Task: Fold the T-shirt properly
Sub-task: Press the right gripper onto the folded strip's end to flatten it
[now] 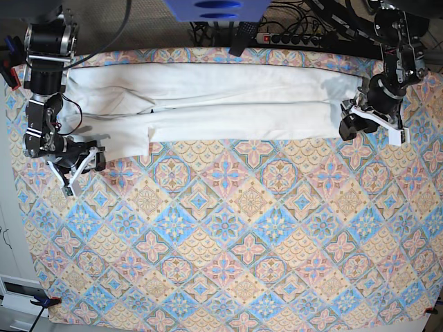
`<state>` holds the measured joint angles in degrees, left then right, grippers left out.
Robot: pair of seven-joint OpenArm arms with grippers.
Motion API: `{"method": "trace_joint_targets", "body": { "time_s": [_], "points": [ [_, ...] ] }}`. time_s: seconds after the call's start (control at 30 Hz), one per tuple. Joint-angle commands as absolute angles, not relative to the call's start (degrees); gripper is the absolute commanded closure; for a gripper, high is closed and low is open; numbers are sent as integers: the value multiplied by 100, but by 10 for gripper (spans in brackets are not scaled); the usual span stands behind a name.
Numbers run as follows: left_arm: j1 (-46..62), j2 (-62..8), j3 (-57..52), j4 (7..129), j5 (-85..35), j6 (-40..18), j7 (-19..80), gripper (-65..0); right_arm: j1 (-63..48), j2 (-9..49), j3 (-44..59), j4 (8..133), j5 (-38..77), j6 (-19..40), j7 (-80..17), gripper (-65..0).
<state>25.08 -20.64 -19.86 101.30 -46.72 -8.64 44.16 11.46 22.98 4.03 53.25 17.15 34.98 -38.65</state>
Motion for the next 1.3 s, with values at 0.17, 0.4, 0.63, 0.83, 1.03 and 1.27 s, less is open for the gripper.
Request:
{"method": "trace_joint_targets", "body": {
  "time_s": [0.17,0.4,0.63,0.83,1.03,1.27],
  "points": [
    [2501,-2141,-2018,10211,-4725,-901,4321,-416,1174,2396,338,5086,1745,3530,-3565,-278],
    [2510,-2141,-2018,10202,-4725,-901,4321,-416,1156,2484,875,5086,1745,3530,-3371,-278],
    [2510,-2141,-2018,10202,-4716,-901,4321,-416,1156,2668,866,5095,1745,3530,-3371,-278],
    [2510,-2141,-2018,10202,-4716,-901,4321,-416,1051,2668,831,5077,1745,3530,-3407,-311],
    [2510,-2141,-2018,10202,-4716,-901,4321,-416,945,2668,-13,5086,1745,3530,-3371,-385],
    [2510,-2141,-2018,10202,-4716,-901,4321,-416,945,2651,-163,5086,1745,3547,-3363,-308]
  ]
}}
